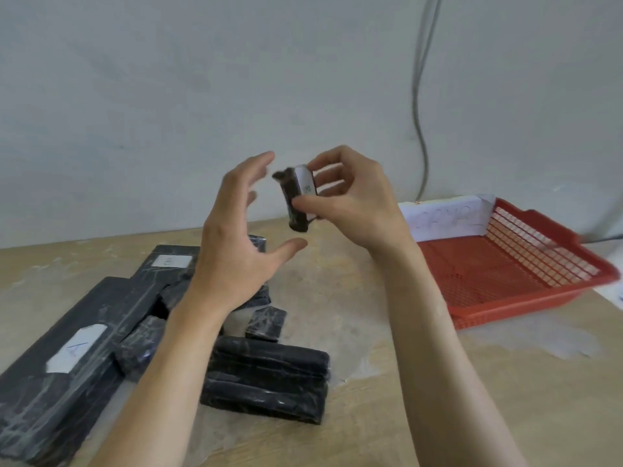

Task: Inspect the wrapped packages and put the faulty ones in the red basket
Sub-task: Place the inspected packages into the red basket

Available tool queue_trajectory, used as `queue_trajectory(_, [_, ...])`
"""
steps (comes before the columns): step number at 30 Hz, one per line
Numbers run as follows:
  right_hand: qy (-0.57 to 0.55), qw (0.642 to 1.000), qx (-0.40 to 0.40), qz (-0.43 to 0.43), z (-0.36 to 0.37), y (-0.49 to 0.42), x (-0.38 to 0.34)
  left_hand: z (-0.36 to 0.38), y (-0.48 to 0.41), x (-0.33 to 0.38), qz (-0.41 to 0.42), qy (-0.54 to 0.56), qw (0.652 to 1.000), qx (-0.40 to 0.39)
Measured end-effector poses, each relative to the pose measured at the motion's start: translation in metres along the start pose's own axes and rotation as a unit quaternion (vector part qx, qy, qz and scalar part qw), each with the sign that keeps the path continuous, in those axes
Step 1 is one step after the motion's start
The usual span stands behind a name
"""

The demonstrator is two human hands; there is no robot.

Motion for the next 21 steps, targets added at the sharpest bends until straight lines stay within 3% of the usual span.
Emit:
queue_trajectory(4, [-0.109, 0.99, 0.088, 0.024, -0.074, 0.002, 0.015, 0.03, 0.009, 0.013, -0.107, 0.052, 0.99, -0.079])
queue_trajectory(9, [-0.072, 0.986, 0.136, 0.064, -0.161, 0.019, 0.053, 0.094, 0.028, 0.026, -0.188, 0.15, 0.97, -0.035])
queue_trajectory(13, [0.007, 0.991, 0.098, 0.093, -0.196, 0.036, 0.086, 0.152, 0.028, 0.047, -0.283, 0.2, 0.936, -0.062])
queue_trajectory(16, [0.101, 0.99, 0.012, 0.102, -0.205, 0.043, 0.106, 0.195, 0.023, 0.055, -0.353, 0.248, 0.898, -0.08])
queue_trajectory(18, [0.181, 0.977, -0.055, 0.101, -0.209, 0.043, 0.117, 0.214, 0.02, 0.057, -0.372, 0.216, 0.899, -0.079])
queue_trajectory(21, [0.243, 0.959, -0.104, 0.101, -0.217, 0.043, 0.133, 0.227, 0.012, 0.049, -0.24, -0.009, 0.966, -0.094])
Point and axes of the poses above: each hand's wrist, its own y-axis away from the middle knuckle, its own z-axis out of the palm, x = y × z, the point moved 2 cm from there along -y, towards the middle knuckle, and after that the axes turned 2 degrees about z, right-handed, at the moved point
